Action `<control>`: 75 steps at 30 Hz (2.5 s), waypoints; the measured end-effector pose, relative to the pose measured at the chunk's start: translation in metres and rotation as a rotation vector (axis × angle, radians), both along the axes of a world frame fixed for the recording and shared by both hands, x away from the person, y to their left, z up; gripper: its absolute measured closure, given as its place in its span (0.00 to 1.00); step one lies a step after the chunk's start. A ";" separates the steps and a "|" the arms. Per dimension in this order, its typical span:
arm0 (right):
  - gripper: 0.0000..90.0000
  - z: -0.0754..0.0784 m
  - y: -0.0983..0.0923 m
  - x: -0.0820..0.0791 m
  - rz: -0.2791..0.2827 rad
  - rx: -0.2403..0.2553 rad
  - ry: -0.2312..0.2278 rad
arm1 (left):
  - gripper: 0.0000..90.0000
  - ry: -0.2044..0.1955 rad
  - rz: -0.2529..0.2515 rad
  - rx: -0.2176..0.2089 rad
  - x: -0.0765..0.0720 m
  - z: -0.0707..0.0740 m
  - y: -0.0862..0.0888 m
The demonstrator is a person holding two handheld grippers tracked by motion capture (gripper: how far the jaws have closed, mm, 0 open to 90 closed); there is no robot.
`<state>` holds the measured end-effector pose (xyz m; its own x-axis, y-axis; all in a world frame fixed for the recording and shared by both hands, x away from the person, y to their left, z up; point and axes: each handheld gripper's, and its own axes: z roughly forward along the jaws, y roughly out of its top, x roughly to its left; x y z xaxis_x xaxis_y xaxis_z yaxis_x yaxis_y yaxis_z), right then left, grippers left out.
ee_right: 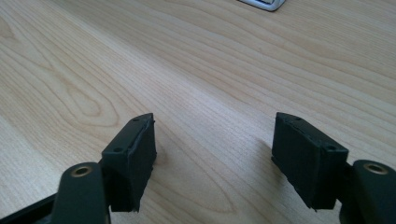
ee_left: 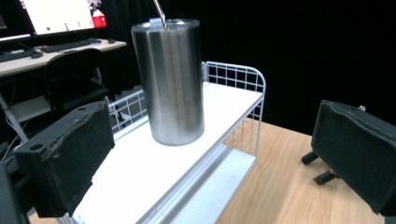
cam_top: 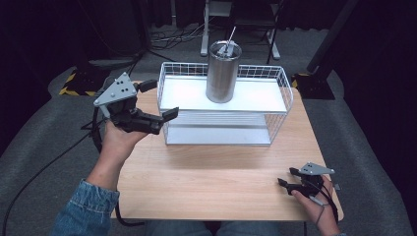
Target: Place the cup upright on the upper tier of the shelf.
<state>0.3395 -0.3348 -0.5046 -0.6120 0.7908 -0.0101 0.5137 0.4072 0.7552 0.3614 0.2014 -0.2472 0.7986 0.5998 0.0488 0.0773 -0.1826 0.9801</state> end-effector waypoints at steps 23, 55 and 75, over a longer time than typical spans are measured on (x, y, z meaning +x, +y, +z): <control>0.34 0.000 0.000 0.000 0.000 0.001 0.001 | 0.00 0.068 0.033 0.077 -0.025 -0.061 0.024; 0.34 0.000 0.000 0.000 -0.001 0.002 0.001 | 0.03 0.301 0.159 0.169 -0.041 -0.177 0.047; 0.34 0.000 0.000 0.000 0.000 0.002 0.000 | 0.05 0.396 0.200 0.339 -0.042 -0.228 0.043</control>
